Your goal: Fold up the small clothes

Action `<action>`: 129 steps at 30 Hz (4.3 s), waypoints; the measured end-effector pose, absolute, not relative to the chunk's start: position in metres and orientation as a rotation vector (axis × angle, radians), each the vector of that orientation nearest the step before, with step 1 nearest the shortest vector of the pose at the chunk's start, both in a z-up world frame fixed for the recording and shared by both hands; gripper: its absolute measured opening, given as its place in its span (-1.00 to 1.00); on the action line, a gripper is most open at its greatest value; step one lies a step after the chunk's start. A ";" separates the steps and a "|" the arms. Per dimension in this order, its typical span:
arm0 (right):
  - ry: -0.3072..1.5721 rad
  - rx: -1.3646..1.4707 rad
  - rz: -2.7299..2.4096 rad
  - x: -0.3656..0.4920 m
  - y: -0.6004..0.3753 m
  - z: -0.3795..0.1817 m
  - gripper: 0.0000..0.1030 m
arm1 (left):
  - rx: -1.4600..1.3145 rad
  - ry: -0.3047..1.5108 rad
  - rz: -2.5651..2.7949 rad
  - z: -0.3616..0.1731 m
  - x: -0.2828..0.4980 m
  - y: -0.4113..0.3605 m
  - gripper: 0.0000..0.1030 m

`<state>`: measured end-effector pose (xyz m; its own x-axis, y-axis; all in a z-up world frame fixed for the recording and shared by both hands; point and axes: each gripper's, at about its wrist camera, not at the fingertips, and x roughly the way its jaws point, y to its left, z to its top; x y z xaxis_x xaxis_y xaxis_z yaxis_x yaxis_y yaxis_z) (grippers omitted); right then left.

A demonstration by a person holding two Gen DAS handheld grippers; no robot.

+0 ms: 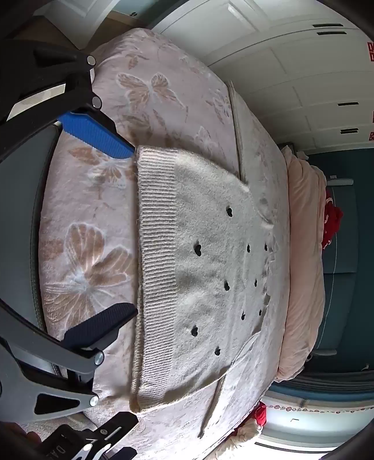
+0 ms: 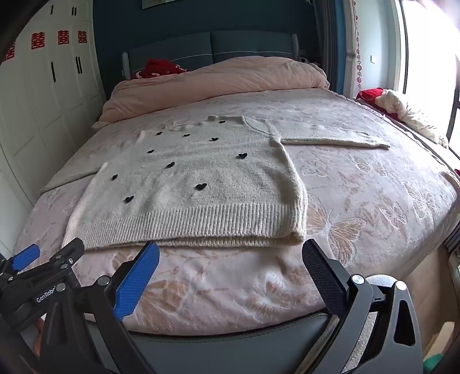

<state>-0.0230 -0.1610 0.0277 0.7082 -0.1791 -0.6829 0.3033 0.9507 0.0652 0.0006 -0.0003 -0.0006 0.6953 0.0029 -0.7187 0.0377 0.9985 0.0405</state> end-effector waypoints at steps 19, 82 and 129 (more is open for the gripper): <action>0.732 0.161 -0.258 -0.023 -0.152 0.033 0.90 | 0.080 0.786 -0.032 0.002 0.000 -0.007 0.91; 0.754 0.155 -0.237 -0.021 -0.148 0.026 0.90 | 0.120 0.782 -0.024 -0.005 -0.005 -0.011 0.91; 0.716 0.818 -0.740 0.219 -0.693 -0.079 0.33 | 0.013 0.964 0.055 -0.054 0.136 0.002 0.91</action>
